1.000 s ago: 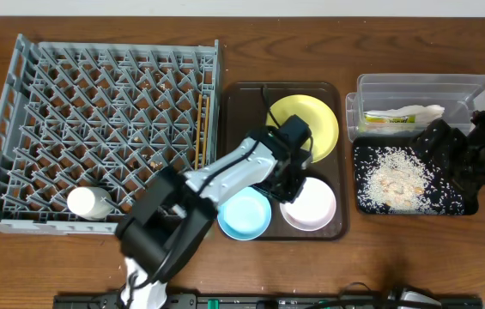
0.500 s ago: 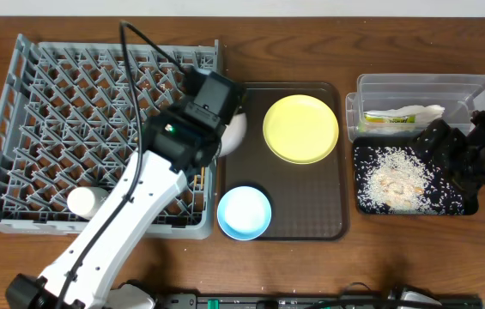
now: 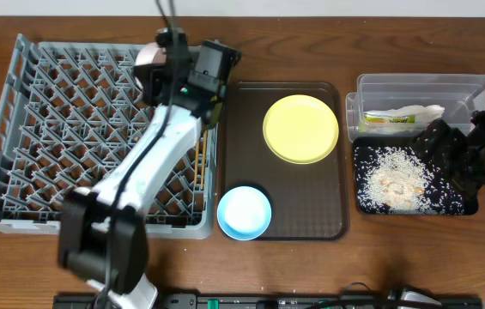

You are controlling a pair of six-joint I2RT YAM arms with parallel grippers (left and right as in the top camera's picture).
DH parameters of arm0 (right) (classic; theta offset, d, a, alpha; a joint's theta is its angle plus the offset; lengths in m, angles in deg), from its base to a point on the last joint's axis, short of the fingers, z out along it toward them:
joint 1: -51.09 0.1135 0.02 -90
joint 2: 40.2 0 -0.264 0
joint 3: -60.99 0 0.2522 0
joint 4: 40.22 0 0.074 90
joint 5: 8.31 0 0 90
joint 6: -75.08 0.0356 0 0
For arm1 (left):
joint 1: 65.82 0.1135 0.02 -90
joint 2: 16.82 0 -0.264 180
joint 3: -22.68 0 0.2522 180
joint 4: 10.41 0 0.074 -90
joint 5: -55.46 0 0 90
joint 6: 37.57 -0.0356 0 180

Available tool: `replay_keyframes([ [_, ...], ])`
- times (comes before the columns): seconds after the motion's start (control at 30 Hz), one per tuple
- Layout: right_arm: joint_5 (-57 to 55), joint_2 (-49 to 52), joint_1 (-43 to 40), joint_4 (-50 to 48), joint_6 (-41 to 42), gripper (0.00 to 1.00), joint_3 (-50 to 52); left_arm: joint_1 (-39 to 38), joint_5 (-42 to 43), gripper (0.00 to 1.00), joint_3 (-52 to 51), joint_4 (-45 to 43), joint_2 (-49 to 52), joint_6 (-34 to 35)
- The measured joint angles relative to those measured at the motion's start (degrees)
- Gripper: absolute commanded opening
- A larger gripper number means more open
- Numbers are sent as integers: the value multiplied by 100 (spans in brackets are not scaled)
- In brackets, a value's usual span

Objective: Sort waste into correct bins and load items into the dishwasher
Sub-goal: 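Carry the white bowl with the left gripper into the rack's top edge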

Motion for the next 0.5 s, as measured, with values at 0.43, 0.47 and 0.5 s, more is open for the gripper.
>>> replay_keyframes([
  [0.43, 2, 0, 0, 0, 2, 99, 0, -39, -358, 8, -4, -291, 890, -614],
  [0.47, 2, 0, 0, -2, 2, 99, 0, -66, -365, 8, -4, -289, 890, -619],
  [0.5, 2, 0, 0, -2, 2, 99, 0, -94, -380, 8, -4, -280, 890, -636],
])
